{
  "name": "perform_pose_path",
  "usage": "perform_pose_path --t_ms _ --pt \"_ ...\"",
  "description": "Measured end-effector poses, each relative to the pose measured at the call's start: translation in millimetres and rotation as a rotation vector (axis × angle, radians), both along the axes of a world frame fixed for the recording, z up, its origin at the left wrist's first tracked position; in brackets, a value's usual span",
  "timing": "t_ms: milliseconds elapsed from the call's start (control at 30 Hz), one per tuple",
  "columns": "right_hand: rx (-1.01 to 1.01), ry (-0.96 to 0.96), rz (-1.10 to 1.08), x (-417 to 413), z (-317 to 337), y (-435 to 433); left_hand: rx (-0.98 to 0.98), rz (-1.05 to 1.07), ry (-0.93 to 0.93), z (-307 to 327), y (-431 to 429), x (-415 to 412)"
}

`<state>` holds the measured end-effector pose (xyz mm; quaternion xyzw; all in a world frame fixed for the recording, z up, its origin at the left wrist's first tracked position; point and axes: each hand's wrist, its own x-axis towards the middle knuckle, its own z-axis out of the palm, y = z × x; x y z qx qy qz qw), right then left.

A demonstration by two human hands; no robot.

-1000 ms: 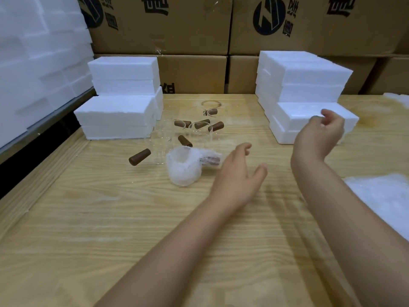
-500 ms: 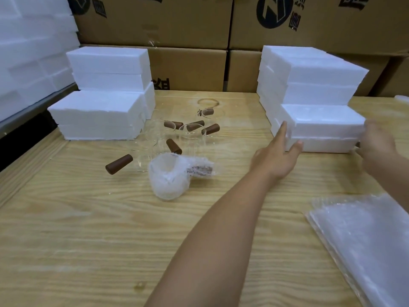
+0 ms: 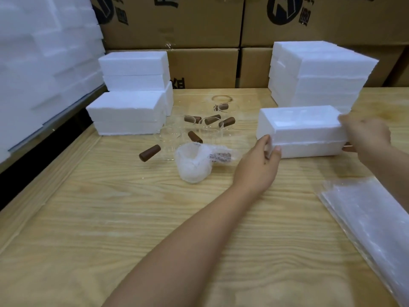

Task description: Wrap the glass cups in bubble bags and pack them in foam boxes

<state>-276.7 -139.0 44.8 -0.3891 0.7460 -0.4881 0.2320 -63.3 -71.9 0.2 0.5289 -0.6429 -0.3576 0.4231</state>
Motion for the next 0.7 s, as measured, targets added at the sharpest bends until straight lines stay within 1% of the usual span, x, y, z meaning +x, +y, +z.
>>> perform_pose_path --t_ms 200,267,367,433,533,633,700 --pt "0.101 -0.006 0.125 29.4 15.4 28.9 -0.018 0.098 0.016 -2.5 36.7 37.2" --pt "0.107 0.065 0.118 41.1 16.4 40.3 -0.008 0.107 0.001 -2.7 41.2 45.1" --pt "0.072 0.27 0.037 55.5 11.7 55.7 0.014 0.095 0.041 -1.7 43.2 51.7" --pt "-0.004 0.333 -0.01 64.8 6.1 63.6 0.014 0.103 0.058 -2.0 43.4 55.3" --pt "-0.145 0.345 -0.088 77.9 -2.0 75.0 -0.022 0.159 0.144 -5.1 45.2 58.1" --pt "-0.346 0.302 -0.126 85.9 -6.2 85.8 -0.193 0.26 0.216 -2.4 54.6 60.1" --pt "-0.494 0.182 -0.082 86.4 -5.3 93.7 -0.335 0.309 0.272 4.4 60.9 64.4"
